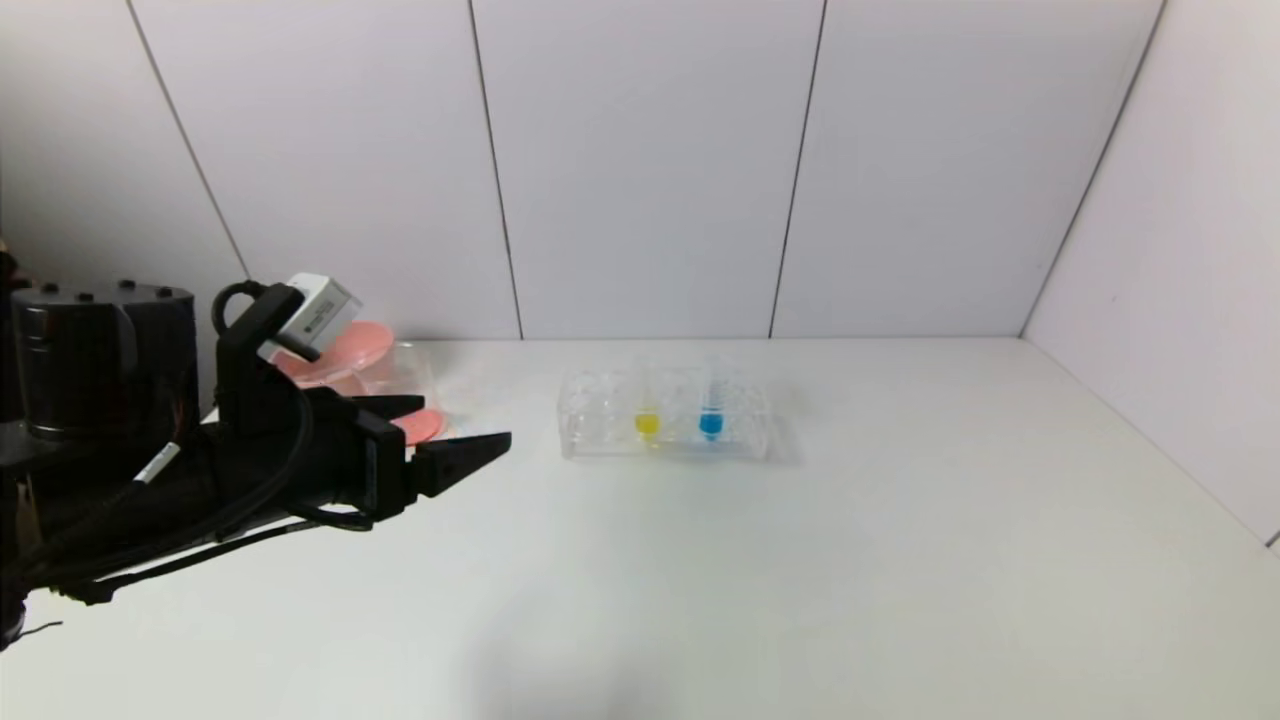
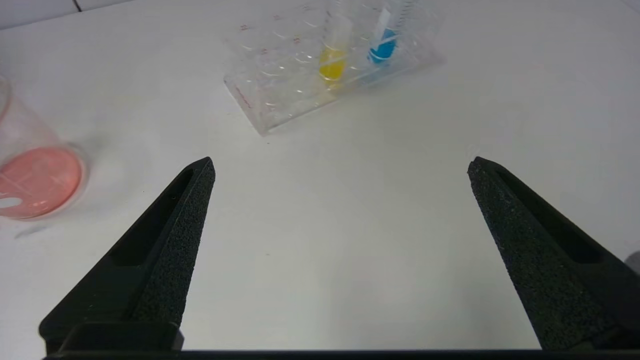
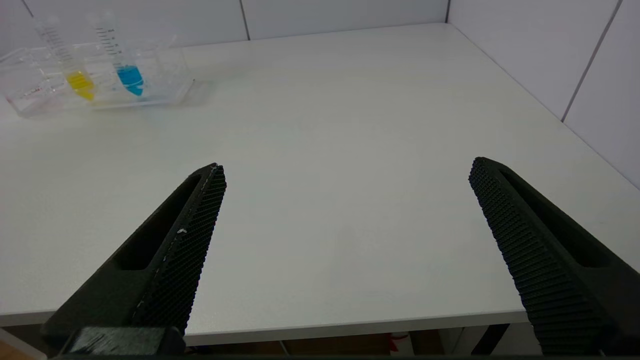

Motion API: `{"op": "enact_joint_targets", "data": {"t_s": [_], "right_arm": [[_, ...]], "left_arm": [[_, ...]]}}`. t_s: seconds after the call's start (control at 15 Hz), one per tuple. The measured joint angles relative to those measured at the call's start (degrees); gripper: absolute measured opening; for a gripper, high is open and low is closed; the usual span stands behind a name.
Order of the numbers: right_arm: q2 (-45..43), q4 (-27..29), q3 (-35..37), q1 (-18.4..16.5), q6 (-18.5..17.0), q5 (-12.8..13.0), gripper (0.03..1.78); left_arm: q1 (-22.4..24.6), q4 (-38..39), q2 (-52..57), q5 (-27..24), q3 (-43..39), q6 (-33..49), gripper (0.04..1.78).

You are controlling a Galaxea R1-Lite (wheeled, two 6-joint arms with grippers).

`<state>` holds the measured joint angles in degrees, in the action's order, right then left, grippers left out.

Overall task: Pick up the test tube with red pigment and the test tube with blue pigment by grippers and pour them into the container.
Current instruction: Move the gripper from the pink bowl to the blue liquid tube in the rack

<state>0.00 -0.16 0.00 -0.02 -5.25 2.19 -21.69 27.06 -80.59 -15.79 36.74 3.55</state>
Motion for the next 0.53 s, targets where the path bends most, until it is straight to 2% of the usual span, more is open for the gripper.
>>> {"op": "enact_joint_targets", "data": {"t_s": [0.13,0.27,0.4,0.53], "right_arm": [[0.0,0.0,0.0,0.0,0.0,0.0,1.77],[0.0,0.0,0.0,0.0,0.0,0.0,1.77],[0.0,0.0,0.0,0.0,0.0,0.0,1.77],[0.0,0.0,0.0,0.0,0.0,0.0,1.77]], "left_arm": [[-7.6,0.0,0.3,6.4,-0.3,1.7,1.76],[-16.8,0.1,-0.7,15.4,0.7,5.2,1.76],[-25.2,0.2,-4.3,27.2,3.8,9.1,1.76],[-31.1,0.2,-9.8,38.2,8.5,12.6,1.76]]}}
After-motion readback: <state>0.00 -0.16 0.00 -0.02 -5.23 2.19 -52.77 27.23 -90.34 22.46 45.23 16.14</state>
